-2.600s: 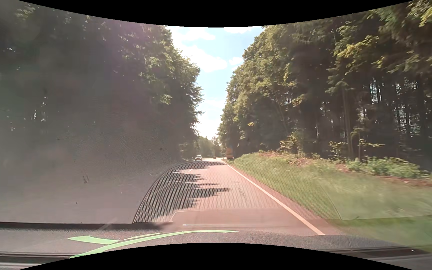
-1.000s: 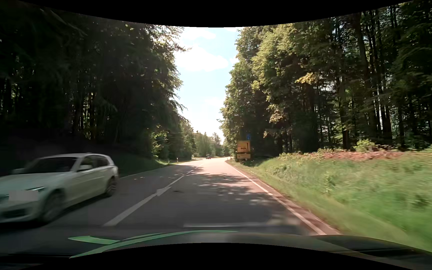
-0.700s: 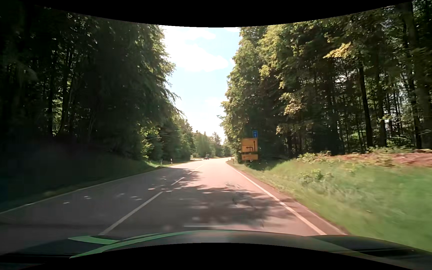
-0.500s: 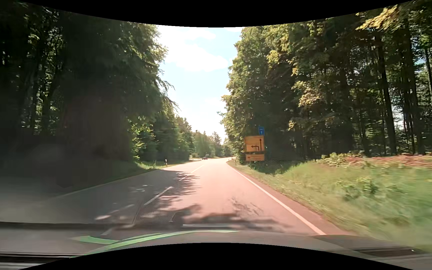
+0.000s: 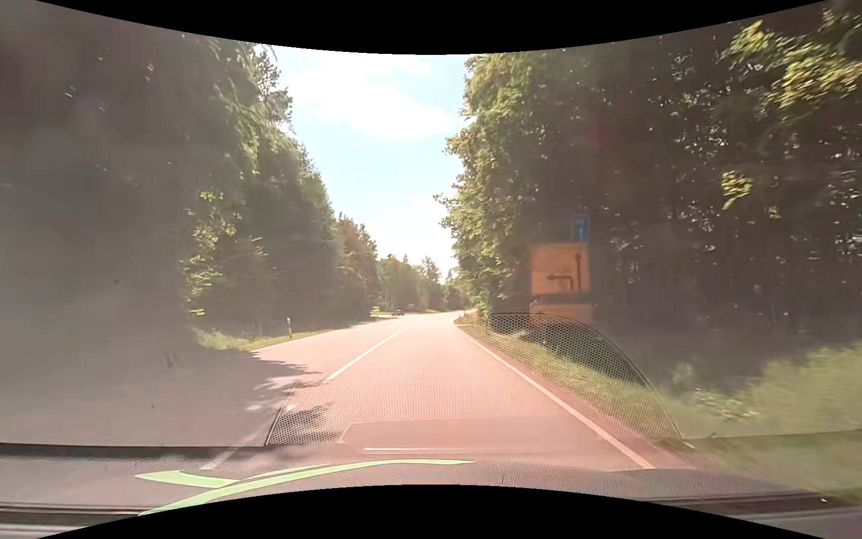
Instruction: Follow the waypoints while adhering to traffic rules and regulations
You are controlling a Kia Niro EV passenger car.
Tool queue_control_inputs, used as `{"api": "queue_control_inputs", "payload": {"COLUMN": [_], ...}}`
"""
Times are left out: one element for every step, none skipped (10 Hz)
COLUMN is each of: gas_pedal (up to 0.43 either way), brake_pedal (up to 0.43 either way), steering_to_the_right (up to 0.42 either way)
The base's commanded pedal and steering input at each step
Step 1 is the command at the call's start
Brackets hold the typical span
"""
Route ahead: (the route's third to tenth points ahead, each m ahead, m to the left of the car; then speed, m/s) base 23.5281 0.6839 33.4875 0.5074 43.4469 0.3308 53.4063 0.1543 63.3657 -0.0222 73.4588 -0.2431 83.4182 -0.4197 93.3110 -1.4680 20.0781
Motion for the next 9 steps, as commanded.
{"api": "queue_control_inputs", "payload": {"gas_pedal": [0.047, 0.047, 0.047, 0.047, 0.047, 0.047, 0.047, 0.047, 0.047], "brake_pedal": [0.0, 0.0, 0.0, 0.0, 0.0, 0.0, 0.0, 0.0, 0.0], "steering_to_the_right": [0.002, 0.002, 0.001, 0.002, 0.001, 0.001, 0.001, 0.001, 0.001]}}
